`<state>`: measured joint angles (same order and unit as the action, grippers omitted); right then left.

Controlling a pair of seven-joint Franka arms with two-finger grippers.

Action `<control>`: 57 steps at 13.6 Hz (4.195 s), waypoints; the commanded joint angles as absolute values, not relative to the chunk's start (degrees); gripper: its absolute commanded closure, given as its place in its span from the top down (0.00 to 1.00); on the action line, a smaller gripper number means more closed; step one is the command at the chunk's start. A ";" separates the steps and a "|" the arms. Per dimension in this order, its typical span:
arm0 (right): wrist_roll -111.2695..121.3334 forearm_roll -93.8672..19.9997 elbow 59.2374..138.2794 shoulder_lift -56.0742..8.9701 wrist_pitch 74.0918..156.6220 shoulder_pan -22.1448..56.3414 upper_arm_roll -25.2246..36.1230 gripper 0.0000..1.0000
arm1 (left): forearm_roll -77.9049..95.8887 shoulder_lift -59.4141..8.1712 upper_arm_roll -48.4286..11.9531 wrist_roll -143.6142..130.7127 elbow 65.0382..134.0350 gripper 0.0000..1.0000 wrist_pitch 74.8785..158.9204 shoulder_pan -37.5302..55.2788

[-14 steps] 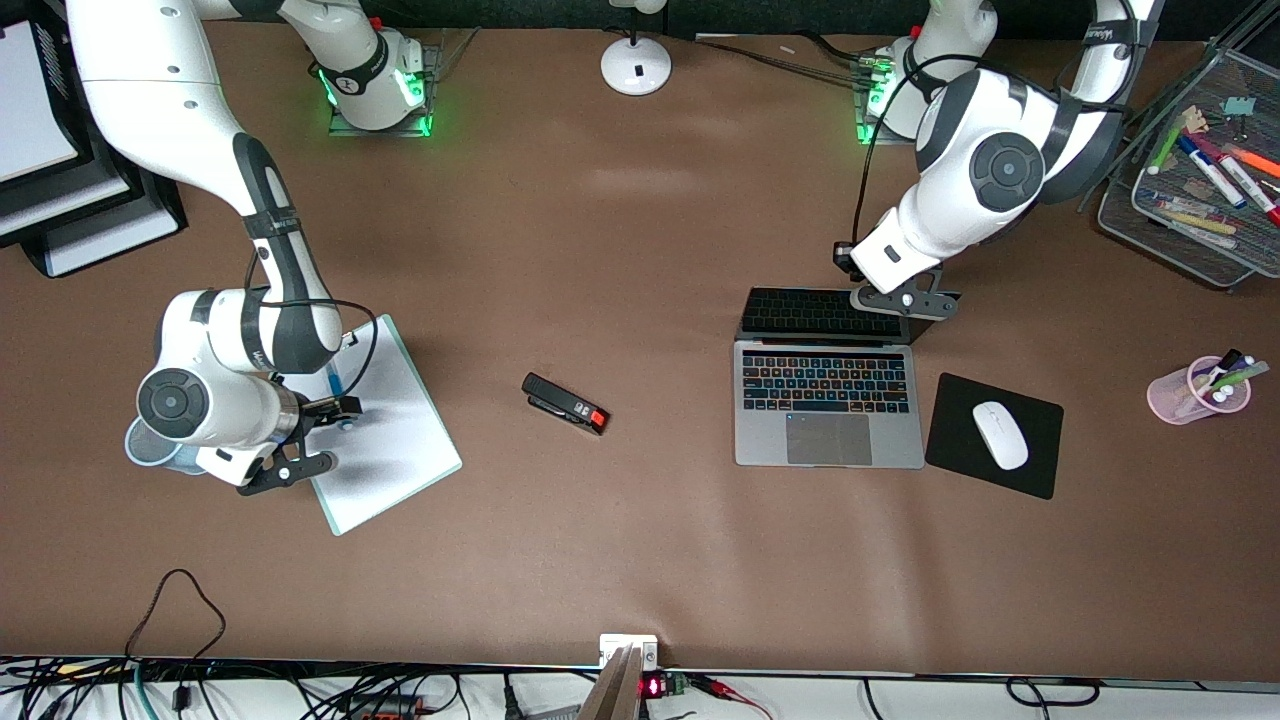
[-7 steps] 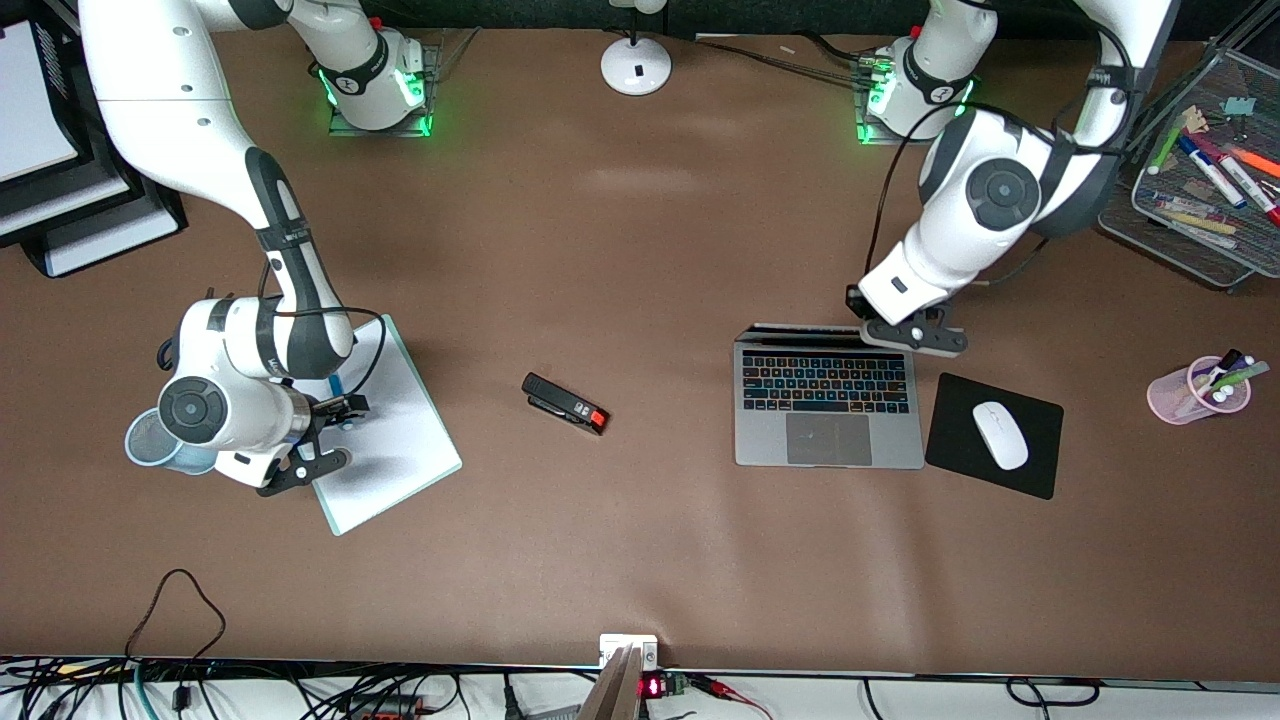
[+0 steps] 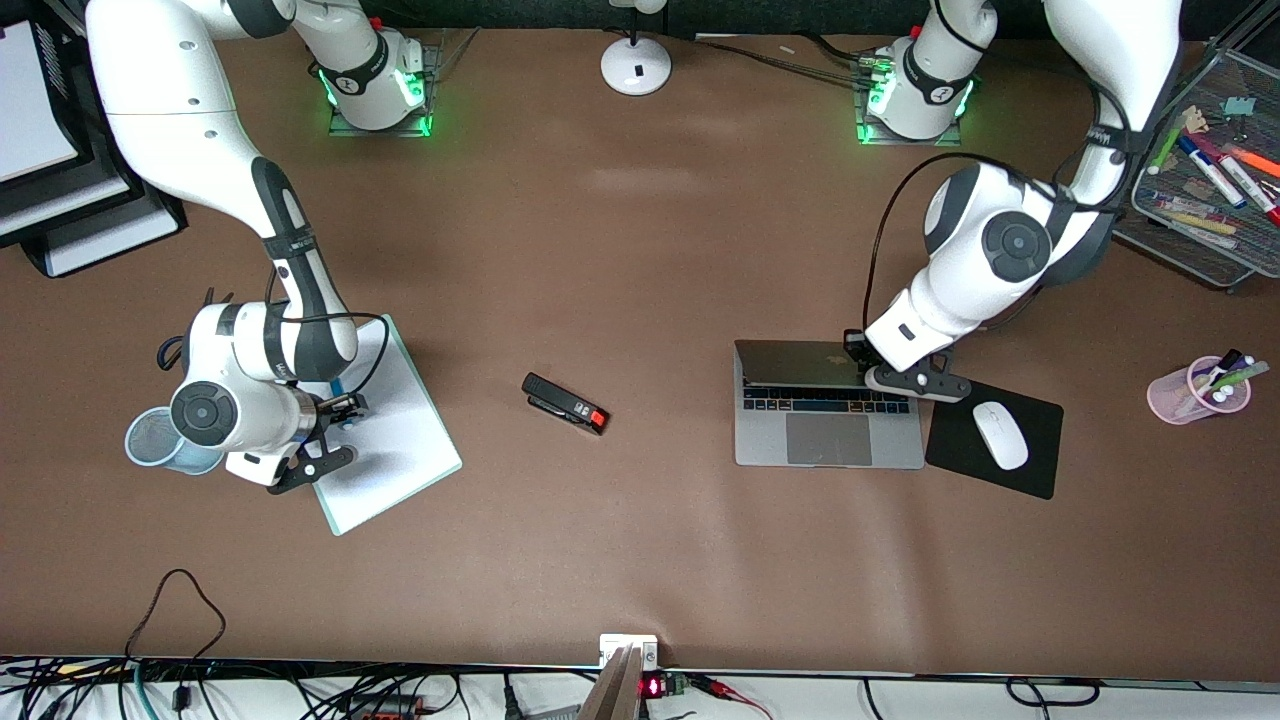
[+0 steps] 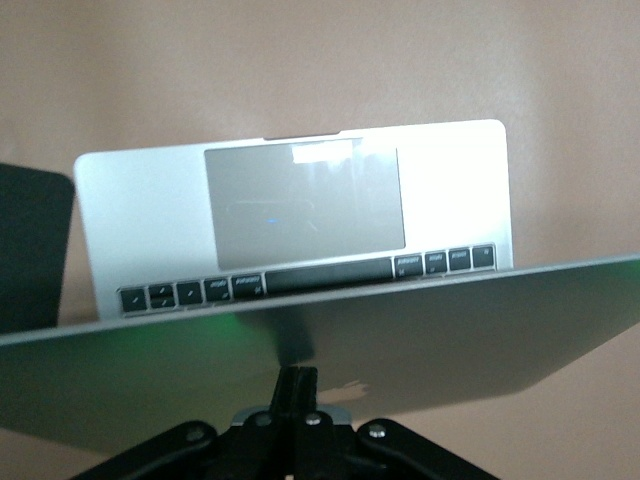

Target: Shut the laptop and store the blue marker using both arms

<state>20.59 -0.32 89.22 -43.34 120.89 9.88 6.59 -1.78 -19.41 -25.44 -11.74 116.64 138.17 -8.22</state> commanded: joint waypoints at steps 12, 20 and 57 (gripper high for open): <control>21.62 -1.05 89.83 -42.98 121.73 10.11 6.42 0.43 | -3.25 -30.50 -25.31 -10.72 110.13 0.00 146.78 -8.53; 21.62 -1.93 89.82 -43.33 122.52 10.02 6.42 0.28 | -3.69 -33.57 -24.35 -10.72 110.04 0.00 149.33 -7.82; 80.34 -32.56 80.86 -21.01 120.33 -0.77 7.21 0.00 | -5.54 -12.58 -25.31 0.76 109.78 0.03 113.22 -12.82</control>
